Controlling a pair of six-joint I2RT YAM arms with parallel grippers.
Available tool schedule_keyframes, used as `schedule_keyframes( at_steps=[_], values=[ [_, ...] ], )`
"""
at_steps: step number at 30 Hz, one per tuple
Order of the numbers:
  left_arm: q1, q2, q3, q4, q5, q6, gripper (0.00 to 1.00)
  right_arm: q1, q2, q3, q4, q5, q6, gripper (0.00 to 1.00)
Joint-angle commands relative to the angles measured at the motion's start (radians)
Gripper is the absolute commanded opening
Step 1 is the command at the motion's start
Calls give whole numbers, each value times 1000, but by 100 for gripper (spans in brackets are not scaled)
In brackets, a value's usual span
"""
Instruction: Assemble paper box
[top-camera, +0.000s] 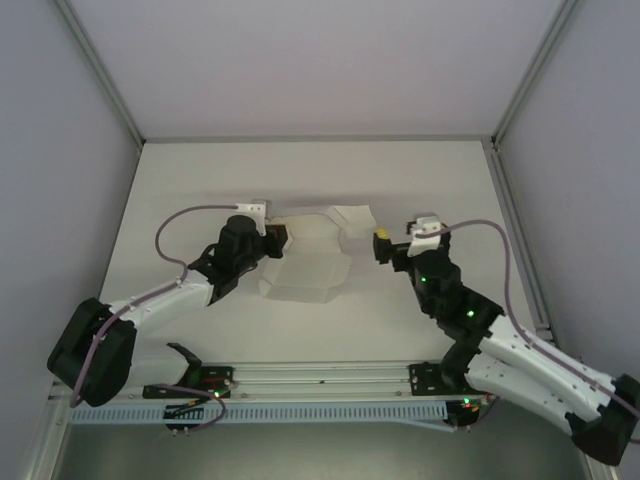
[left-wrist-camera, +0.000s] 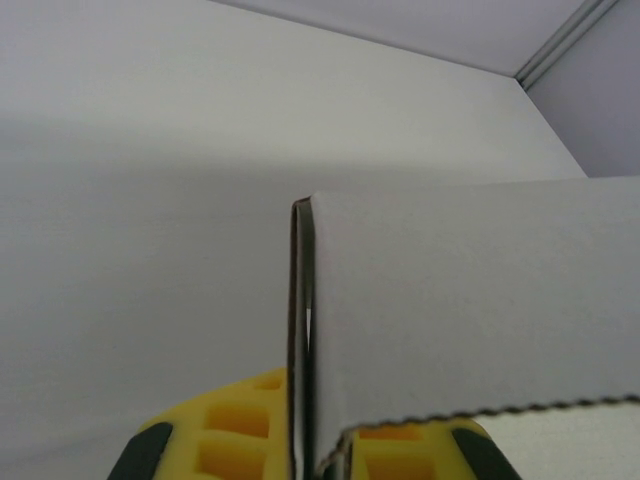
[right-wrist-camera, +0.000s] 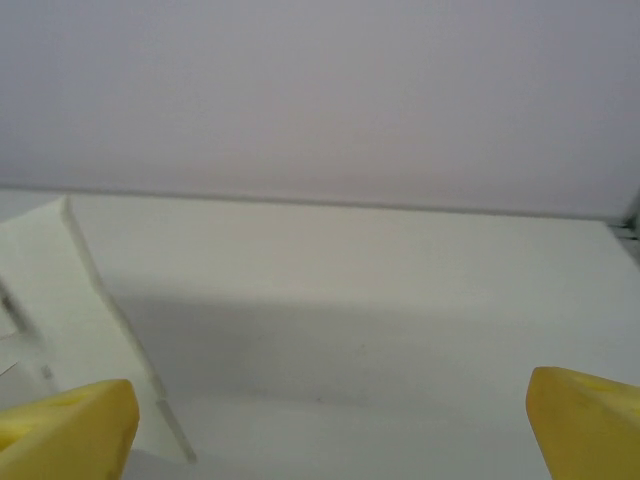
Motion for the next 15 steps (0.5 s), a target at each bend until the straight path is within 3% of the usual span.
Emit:
schedule_keyframes(
  at_steps=[1,7,15],
  values=[
    [8,-33,3,-25,-24,40,0,-85,-100,0,-125,-23,49,100],
    [9,-26,6,-39,-6,50,0,-269,-60,95,-228,-170,92,100],
    [9,-5,15,-25,25,44,0,-312,276,246,-221,-638,1,100]
  ],
)
